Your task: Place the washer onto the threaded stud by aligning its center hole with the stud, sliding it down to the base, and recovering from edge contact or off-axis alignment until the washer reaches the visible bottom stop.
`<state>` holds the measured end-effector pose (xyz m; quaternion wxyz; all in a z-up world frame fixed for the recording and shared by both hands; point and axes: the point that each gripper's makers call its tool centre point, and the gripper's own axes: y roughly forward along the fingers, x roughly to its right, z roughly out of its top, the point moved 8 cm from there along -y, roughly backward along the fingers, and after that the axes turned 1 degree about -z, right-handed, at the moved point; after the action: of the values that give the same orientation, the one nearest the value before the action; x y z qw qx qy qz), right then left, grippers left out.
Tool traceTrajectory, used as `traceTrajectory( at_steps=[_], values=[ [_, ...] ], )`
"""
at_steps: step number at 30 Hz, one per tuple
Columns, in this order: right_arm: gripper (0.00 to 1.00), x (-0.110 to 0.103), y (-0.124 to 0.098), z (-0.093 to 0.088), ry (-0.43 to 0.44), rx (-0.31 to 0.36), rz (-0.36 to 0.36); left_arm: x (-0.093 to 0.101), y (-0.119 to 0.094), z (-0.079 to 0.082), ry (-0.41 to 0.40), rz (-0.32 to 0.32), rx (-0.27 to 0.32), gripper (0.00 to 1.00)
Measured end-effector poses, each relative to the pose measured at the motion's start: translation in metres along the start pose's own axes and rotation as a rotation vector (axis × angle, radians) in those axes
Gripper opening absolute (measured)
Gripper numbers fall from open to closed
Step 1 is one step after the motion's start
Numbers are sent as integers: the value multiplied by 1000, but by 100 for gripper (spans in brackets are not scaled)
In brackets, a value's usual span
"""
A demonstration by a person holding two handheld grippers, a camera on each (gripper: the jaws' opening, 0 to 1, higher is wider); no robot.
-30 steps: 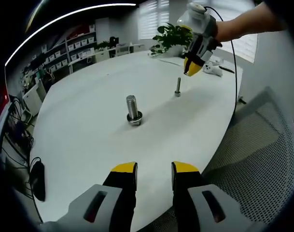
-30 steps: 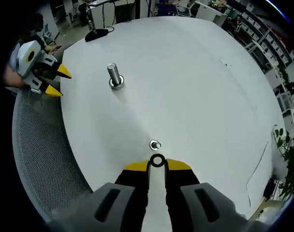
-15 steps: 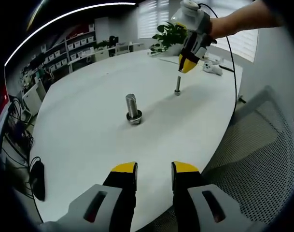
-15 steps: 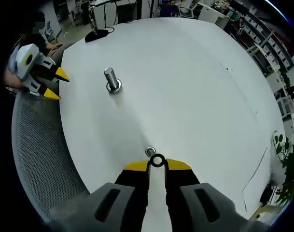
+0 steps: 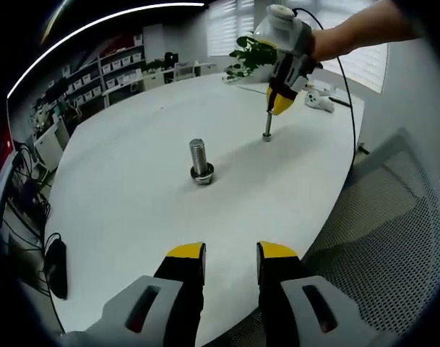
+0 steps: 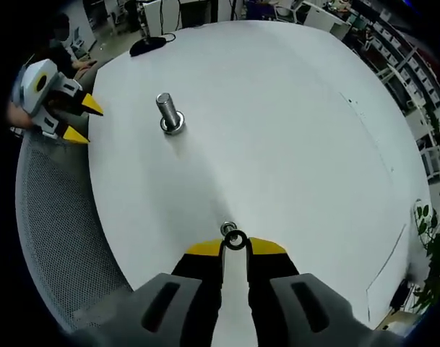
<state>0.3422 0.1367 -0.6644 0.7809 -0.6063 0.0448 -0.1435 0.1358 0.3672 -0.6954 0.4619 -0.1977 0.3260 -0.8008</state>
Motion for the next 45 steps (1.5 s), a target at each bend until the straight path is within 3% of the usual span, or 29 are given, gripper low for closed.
traceTrajectory(
  at_steps=[11,38,45],
  values=[
    [14,-1,6,1,1,0,14,0,0,0,0,0,-5,26],
    [15,2,48,-9,22,-77,53,-2,1,-3,-7,6,-19,26],
    [19,1,47,-13,58,-56,53,-1,1,-3,-7,1,-21,26]
  ],
)
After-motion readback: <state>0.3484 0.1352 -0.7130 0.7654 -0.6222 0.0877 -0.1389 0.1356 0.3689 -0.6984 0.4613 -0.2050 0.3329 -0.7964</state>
